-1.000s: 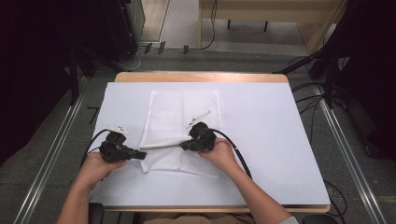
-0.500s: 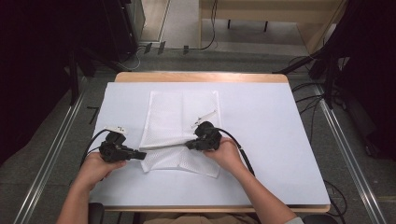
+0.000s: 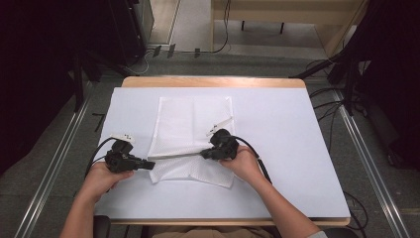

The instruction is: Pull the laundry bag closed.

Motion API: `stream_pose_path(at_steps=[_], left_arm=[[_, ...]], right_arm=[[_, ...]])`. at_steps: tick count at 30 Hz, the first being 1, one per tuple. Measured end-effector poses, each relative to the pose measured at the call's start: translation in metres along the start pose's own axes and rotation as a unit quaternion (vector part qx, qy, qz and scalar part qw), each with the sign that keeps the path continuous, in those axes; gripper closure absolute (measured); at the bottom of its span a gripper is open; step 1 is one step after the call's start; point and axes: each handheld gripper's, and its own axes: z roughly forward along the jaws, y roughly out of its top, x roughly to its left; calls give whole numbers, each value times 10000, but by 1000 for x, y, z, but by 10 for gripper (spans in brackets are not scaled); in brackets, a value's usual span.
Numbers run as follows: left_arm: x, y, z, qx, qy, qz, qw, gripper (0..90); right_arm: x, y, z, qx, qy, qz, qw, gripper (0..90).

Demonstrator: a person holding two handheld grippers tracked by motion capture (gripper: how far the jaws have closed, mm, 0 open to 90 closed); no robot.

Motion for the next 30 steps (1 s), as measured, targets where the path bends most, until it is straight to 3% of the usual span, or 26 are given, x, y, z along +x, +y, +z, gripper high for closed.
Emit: stream_pose_path(at_steps=[15, 30], left_arm=[[0, 0, -1, -47, 10, 40, 10000, 886], [3, -2, -1, 7, -35, -125, 9999, 885]], right_arm=[[-9, -11, -10, -5, -80, 127, 9999, 884], [-19, -22, -20, 46, -160, 251, 9995, 885]])
